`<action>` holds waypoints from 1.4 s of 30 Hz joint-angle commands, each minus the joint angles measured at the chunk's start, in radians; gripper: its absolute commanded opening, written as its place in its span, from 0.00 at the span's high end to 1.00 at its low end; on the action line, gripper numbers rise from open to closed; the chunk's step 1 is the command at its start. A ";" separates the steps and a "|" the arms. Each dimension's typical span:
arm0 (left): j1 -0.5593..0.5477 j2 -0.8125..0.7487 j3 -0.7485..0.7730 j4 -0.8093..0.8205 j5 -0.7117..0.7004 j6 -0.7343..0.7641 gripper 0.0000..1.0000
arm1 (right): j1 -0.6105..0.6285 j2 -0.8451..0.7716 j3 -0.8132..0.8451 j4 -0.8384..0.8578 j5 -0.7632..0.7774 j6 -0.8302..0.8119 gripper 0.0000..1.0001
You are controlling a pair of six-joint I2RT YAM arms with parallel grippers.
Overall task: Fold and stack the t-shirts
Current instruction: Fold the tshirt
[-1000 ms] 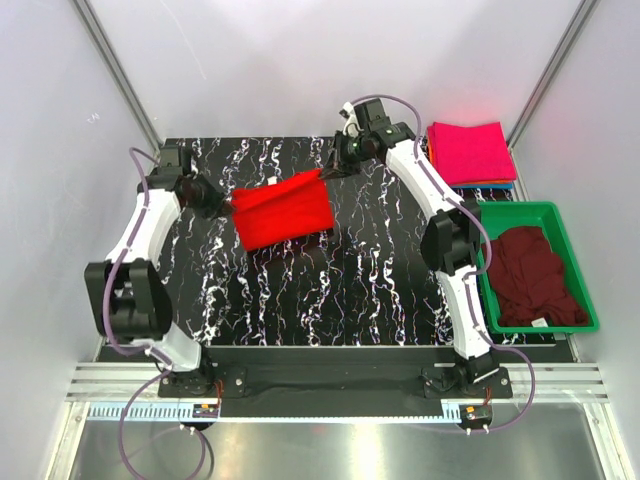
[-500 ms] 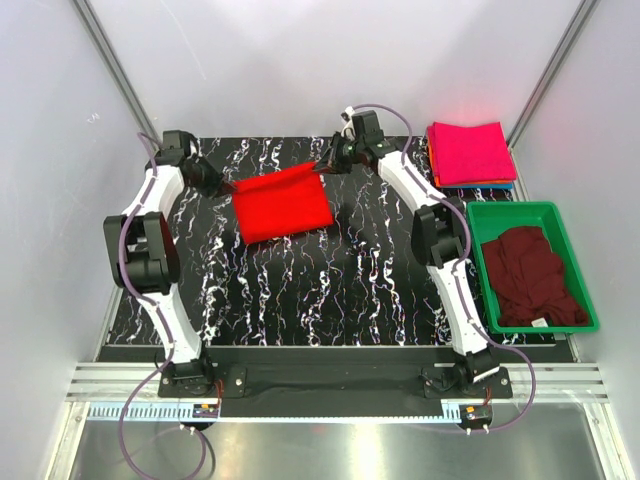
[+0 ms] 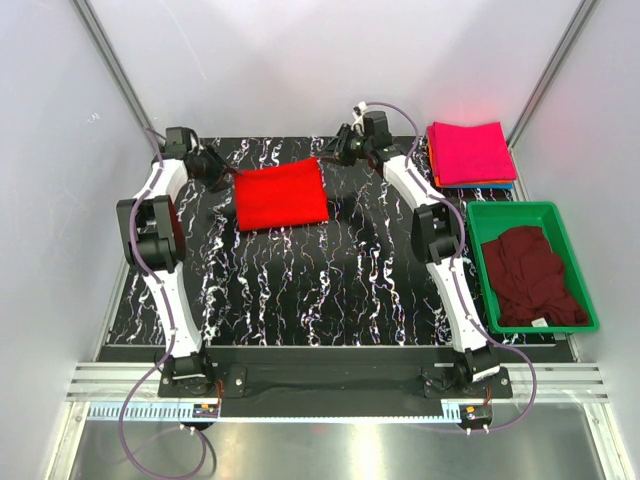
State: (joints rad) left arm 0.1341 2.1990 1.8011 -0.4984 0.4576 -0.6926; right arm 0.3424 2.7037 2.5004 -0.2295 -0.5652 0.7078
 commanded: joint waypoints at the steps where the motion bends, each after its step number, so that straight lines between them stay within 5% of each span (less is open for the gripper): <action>1: 0.045 0.007 0.125 0.086 0.036 0.040 0.28 | -0.032 -0.021 -0.004 0.071 -0.028 -0.004 0.64; 7: 0.047 -0.025 0.126 0.038 0.015 0.148 0.22 | -0.051 -0.110 -0.173 0.024 -0.035 -0.051 0.53; 13: 0.006 -0.133 -0.118 0.006 0.001 0.217 0.28 | -0.052 -0.140 -0.300 -0.024 -0.166 -0.132 0.36; 18: -0.010 -0.219 -0.378 0.063 0.015 0.196 0.31 | -0.049 -0.171 -0.376 -0.059 -0.197 -0.179 0.32; 25: -0.018 -0.252 -0.483 0.135 0.056 0.205 0.32 | -0.005 -0.220 -0.509 -0.068 -0.243 -0.231 0.32; 31: -0.018 -0.237 -0.488 0.141 0.102 0.229 0.49 | 0.035 -0.274 -0.624 -0.071 -0.214 -0.258 0.39; 35: -0.018 -0.278 -0.534 0.106 0.099 0.242 0.70 | 0.040 -0.308 -0.699 -0.070 -0.188 -0.257 0.57; 37: -0.018 -0.308 -0.555 0.078 0.099 0.232 0.81 | 0.040 -0.332 -0.753 -0.056 -0.203 -0.254 0.76; 39: -0.018 -0.359 -0.610 0.077 0.115 0.205 0.86 | 0.041 -0.367 -0.813 -0.059 -0.214 -0.261 0.88; 42: -0.022 -0.416 -0.678 0.060 0.118 0.186 0.89 | 0.040 -0.441 -0.894 -0.070 -0.203 -0.292 0.93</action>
State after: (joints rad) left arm 0.1131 1.8828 1.1679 -0.4175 0.5400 -0.4908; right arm 0.3843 2.3714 1.6718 -0.2611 -0.7944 0.4667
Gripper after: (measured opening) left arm 0.122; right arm 0.088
